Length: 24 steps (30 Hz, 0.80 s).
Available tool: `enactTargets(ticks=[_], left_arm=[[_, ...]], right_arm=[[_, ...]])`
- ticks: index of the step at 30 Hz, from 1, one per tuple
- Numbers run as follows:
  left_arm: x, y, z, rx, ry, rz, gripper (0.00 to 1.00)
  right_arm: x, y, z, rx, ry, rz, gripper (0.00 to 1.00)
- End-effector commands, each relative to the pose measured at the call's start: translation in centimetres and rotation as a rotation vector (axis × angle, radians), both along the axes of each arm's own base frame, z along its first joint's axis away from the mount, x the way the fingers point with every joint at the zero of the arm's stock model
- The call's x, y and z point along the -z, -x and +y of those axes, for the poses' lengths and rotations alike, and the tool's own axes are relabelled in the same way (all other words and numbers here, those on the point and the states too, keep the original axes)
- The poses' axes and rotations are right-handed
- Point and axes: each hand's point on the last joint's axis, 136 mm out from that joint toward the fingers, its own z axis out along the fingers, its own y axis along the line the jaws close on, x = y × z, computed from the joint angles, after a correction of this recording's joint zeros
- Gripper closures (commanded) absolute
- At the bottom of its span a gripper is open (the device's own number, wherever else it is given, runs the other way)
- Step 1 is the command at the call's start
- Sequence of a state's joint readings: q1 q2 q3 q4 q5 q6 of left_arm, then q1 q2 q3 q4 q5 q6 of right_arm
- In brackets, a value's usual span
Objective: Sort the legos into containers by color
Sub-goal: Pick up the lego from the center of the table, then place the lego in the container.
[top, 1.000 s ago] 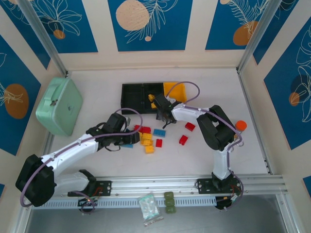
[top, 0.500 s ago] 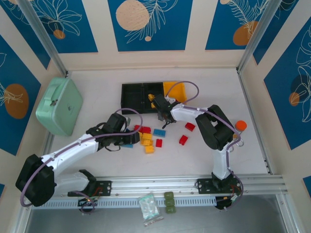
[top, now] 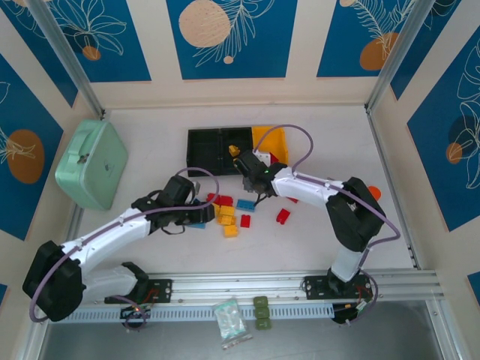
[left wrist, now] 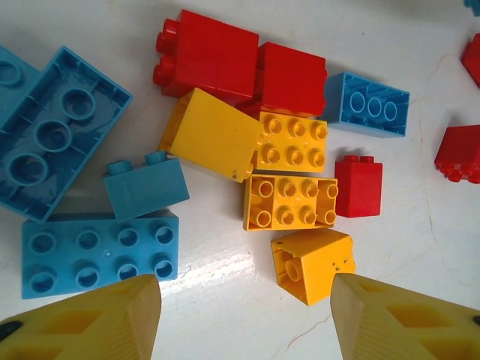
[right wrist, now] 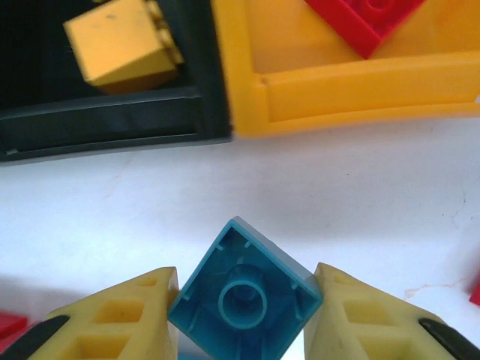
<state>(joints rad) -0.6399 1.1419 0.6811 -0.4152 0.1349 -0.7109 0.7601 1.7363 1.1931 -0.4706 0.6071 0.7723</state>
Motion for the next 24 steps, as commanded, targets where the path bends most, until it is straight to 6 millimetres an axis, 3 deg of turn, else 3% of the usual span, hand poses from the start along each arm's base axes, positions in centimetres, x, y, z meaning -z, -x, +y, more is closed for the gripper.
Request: enactTargets(ticks=[1,7,14,19,24], left_arm=[[-0.5,0.3,1.8,-0.06,-0.044,-0.018,0.39],[-1.2,0.9,4.4,-0.142,-0.063,-0.02,0.38],[-1.8,1.3,6.7,-0.21,-0.048,-0.032,0.38],[-2.8,1.1,6.8,-0.218,0.021,-0.053,0.38],[-2.9,1.4,7.2,-0.216,0.012,-0.044,0.38]], right_arm=[[-2.4,0.3,2.1,-0.088,-0.045,0.003,0.64],[-4.4,-1.6,7.5,-0.204,-0.122,0.009,0.64],[-4.5,-4.9,13.4,-0.298,-0.169,0.042,0.64],[-3.7,-7.4,16.2,-0.326,-0.187,0.047,0.63],[-2.2,-9.7,17.5,-0.315,-0.188,0.072,0.61]])
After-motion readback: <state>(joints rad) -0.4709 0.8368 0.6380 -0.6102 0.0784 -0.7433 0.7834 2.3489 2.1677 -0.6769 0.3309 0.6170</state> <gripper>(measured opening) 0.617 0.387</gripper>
